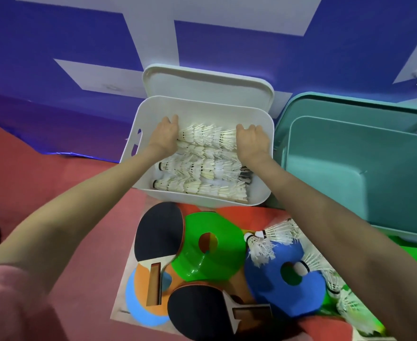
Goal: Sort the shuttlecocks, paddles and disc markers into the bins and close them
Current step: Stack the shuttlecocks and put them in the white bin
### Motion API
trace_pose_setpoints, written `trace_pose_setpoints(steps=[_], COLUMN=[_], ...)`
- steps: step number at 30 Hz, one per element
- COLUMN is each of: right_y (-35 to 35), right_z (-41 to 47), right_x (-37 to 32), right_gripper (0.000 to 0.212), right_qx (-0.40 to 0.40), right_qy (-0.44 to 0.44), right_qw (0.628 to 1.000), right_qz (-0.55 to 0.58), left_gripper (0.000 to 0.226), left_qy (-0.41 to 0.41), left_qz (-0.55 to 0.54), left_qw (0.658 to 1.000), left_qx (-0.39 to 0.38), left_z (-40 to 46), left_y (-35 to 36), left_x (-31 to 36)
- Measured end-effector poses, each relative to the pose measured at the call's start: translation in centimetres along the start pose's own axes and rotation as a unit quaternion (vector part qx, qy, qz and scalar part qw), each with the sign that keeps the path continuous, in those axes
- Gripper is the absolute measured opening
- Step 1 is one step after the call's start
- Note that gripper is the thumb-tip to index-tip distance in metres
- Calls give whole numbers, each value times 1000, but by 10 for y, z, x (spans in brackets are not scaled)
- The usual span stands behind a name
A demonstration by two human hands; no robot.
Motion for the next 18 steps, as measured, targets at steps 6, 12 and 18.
trace_pose_setpoints(steps=[6,12,18], right_y=[-49,-80,-34], right_z=[-45,-145,-258], right_x=[20,99,188], right_gripper=[49,42,39], right_qx=[46,177,212], right_qy=[-63,-70,-28], right_qw=[991,951,935], right_qz=[111,242,282], left_gripper=[73,63,43], left_qy=[13,96,237], left_qz=[1,-59,-112], left_qw=[1000,990,945], left_qx=[-17,84,195], left_z=[-36,-110,-210], left_y=[-19,-54,-69], left_x=[27,109,221])
Point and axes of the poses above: each hand's wrist, its own z-axis towards the middle knuckle, its own y-axis out of the palm, x = y × z, the point moved 10 cm from there along z, towards the middle knuckle, and after that the axes turned 3 degrees about -x, right-handed, at the moved point
